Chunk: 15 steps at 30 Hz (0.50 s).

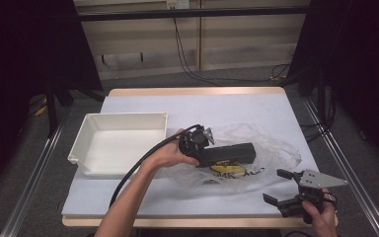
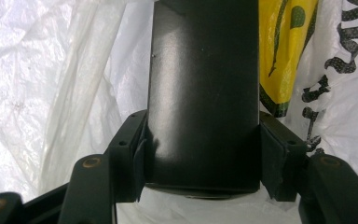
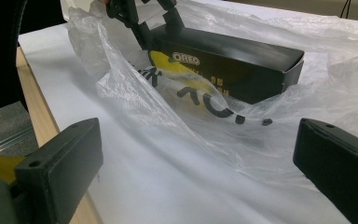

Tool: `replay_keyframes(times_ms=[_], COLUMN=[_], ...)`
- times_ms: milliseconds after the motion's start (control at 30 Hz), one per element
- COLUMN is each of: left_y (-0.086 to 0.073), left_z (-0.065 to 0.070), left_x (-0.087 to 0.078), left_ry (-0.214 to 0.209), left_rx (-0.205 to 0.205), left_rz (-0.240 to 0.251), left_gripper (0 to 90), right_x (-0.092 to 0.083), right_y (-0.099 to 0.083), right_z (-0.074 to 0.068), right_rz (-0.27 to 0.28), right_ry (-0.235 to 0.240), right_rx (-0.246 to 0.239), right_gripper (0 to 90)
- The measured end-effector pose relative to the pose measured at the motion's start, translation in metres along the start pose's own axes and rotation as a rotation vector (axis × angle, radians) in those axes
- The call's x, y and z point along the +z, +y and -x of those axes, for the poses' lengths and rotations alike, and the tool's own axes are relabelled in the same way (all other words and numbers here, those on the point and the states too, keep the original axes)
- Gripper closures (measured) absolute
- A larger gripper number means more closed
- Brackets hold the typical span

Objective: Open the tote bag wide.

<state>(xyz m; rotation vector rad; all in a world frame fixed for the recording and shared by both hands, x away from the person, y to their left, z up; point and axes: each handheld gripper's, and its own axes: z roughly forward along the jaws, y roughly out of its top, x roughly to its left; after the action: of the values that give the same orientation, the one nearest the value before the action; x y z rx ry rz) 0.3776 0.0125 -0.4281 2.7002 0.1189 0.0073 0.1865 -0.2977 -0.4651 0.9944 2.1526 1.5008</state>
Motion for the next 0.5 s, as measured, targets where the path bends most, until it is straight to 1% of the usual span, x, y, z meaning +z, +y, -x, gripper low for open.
replay_keyframes(times_ms=[100, 200, 267, 300, 333, 400, 433, 500], left_y=[0.0, 0.0, 0.0, 0.0, 0.0, 0.0, 0.0, 0.0], left_z=[0.001, 0.001, 0.001, 0.001, 0.001, 0.002, 0.002, 0.003], left_x=[-0.001, -0.003, -0.006, -0.007, -0.009, -0.011, -0.013, -0.014], left_ry=[0.0, -0.008, -0.003, -0.011, -0.007, -0.004, -0.009, -0.013], left_rx=[-0.011, -0.01, -0.009, -0.017, -0.012, -0.016, -0.012, -0.016], left_rz=[0.0, 0.002, 0.009, 0.017, 0.02, 0.035, 0.037, 0.044], left_gripper=[43.0, 43.3, 43.3, 43.4, 43.4, 43.4, 43.4, 43.5], right_x=[0.0, -0.001, -0.001, -0.001, -0.001, -0.001, -0.001, -0.002], right_y=[0.0, 0.0, 0.0, 0.0, 0.0, 0.0, 0.0, 0.0], right_z=[0.0, 0.0, 0.001, 0.001, 0.001, 0.0, 0.0, 0.001], right_rz=[0.002, 0.004, 0.005, 0.005, 0.007, 0.008, 0.008, 0.009], right_ry=[-0.002, 0.0, 0.002, 0.002, 0.0, 0.0, -0.002, -0.002], right_rx=[-0.001, 0.003, 0.003, 0.001, 0.002, 0.001, 0.0, 0.002], right_gripper=[1.0, 1.0, 1.0, 1.0, 1.0, 1.0, 1.0, 1.0])
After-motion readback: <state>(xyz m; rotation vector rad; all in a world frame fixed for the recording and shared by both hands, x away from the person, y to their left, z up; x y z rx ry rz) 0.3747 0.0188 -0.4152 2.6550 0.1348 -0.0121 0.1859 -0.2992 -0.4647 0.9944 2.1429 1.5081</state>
